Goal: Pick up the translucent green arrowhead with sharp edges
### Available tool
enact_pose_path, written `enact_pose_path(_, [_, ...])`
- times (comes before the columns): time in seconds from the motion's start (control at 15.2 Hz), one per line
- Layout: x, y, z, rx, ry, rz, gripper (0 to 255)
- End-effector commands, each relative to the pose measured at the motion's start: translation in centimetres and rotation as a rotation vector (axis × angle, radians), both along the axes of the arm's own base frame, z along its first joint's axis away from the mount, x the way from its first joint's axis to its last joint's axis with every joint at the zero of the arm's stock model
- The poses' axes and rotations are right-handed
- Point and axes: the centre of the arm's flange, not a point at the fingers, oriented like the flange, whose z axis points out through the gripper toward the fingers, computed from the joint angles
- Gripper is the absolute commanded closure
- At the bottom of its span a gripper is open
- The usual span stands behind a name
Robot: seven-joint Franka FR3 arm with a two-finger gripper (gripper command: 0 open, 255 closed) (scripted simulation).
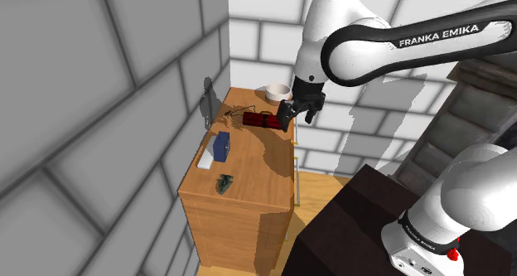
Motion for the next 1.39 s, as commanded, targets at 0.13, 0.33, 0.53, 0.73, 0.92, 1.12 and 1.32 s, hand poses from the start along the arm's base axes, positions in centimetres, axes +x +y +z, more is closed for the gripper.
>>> enact_pose_path(0.13, [2.4, 2.7, -3.9, -0.012, 0.005, -0.02, 0])
enact_pose_path(0.33, [4.3, 4.6, -7.0, -0.022, 0.009, -0.034, 0])
enact_pose_path(0.53, [6.2, 6.5, -10.1, -0.032, 0.014, -0.048, 0])
enact_pose_path(0.73, [8.1, 8.3, -13.2, -0.041, 0.019, -0.063, 0])
enact_pose_path(0.92, [10.0, 10.0, -16.3, -0.051, 0.023, -0.077, 0])
enact_pose_path(1.12, [12.0, 11.7, -19.5, -0.061, 0.028, -0.091, 0])
enact_pose_path(1.32, [13.9, 13.4, -22.6, -0.071, 0.032, -0.105, 0])
